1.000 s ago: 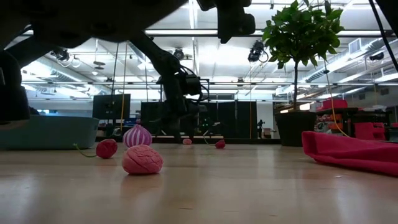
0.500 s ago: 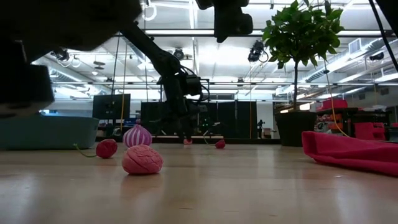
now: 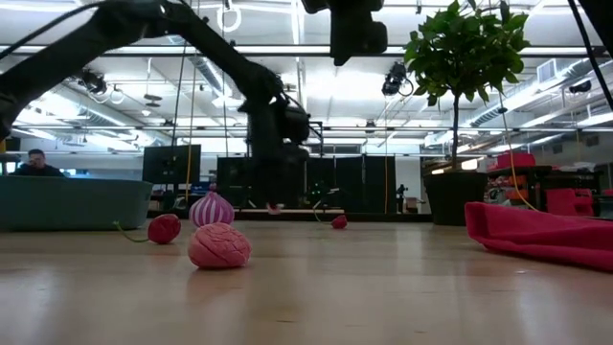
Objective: Pick and placing Produce into tupperware
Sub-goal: Put the top pink peach into the blue bin
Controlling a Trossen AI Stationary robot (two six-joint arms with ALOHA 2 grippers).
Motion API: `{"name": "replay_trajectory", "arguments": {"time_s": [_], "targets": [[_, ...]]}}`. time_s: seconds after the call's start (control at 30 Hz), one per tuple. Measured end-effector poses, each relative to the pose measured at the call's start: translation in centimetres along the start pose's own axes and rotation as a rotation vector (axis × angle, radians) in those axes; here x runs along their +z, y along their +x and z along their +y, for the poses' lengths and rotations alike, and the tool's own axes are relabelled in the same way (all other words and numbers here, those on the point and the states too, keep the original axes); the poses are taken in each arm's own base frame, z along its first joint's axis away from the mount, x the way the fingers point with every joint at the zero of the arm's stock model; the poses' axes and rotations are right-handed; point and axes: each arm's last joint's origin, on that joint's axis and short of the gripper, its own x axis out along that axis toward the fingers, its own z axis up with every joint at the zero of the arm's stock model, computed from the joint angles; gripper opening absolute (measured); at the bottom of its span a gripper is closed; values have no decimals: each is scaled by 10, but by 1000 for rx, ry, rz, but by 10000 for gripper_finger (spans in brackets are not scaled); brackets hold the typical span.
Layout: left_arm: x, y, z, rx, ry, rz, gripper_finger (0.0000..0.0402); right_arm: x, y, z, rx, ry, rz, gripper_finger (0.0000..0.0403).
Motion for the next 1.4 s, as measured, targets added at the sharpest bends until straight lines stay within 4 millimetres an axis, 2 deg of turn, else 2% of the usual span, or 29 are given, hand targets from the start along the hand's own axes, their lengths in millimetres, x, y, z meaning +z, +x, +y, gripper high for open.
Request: {"name": "replay_trajectory", "arguments": {"time_s": [0.2,0.43,0.57,0.63,0.73,0.9,1.07,1.17,1.4], "targets": [[-34,-42,-32,69,110,72,16,1,0,1,6,-33,-15,83],[-88,-95,-72,158,220,134,25,2,0,1,9,-38,-23,84],[-115,-115,-83,208,226,186,18,2,0,1,9,-61,-23,83],[-123,-124,-86,210,208,152,21,2,0,1,9,-61,-23,83],[-140,-133,-83,211,134,136,27,2,0,1,9,-63,-22,84],[-180,-133,-61,249,-26,163,21,1,0,3,10,-73,-19,83],[-229,-117,-34,297,-225,180,29,0,0,6,14,-128,-22,83],[-254,-106,-24,258,-309,130,32,1,0,7,18,-142,-35,83],[-280,-68,-15,38,-443,-74,24,4,0,7,26,-146,-65,83]]}}
